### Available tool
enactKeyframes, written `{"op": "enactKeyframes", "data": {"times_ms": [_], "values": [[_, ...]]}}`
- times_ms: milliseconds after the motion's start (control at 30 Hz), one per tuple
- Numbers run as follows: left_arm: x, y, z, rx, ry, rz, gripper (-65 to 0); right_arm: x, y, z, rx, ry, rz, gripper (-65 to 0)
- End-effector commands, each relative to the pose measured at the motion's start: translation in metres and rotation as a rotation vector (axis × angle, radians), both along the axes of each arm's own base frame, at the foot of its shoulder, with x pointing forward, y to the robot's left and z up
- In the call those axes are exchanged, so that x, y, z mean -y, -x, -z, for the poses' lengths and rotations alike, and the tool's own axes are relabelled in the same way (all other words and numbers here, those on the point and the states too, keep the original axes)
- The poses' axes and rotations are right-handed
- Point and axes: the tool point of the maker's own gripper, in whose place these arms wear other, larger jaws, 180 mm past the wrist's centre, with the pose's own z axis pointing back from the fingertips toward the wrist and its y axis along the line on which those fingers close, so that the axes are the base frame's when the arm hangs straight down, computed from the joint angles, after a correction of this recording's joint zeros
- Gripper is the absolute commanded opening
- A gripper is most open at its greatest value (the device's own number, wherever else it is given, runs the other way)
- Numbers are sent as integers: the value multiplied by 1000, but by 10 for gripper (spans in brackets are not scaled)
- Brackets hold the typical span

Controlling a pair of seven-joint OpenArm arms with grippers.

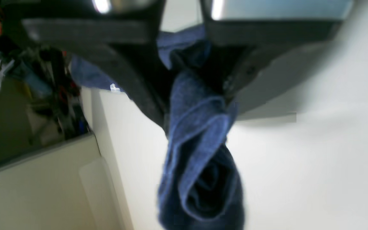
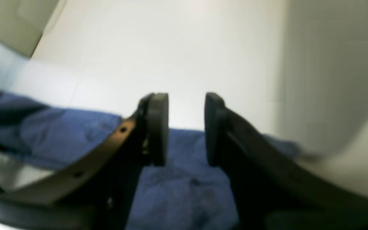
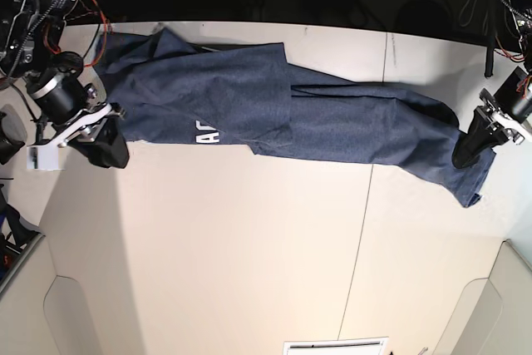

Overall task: Layout the t-shirt on the table in an organized manner, then fold the t-shirt properly
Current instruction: 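Lift the strip end with the left gripper and fold it toward the lettering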

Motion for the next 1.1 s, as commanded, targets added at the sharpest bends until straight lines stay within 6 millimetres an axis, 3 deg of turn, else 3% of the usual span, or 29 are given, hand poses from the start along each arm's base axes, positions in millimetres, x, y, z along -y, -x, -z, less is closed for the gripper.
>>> {"op": "enactKeyframes", "data": {"times_ms": [0,200,567,767,1067], "values": [[4,-3,-11,37,-7,25,-650,10,-7,-18,64,4,14,-461],[61,1,11,-8,69,136,-650,41,-7,-26,84,27,83,-461],[157,13,30,-59,209,316,-650,42,-6,-25,78,29,84,-461],[175,17,33,-70,228,351,-650,42,-6,-25,78,29,84,-461],[183,19,34,-75,236,368,-650,42,-6,-25,78,28,84,-461]]}}
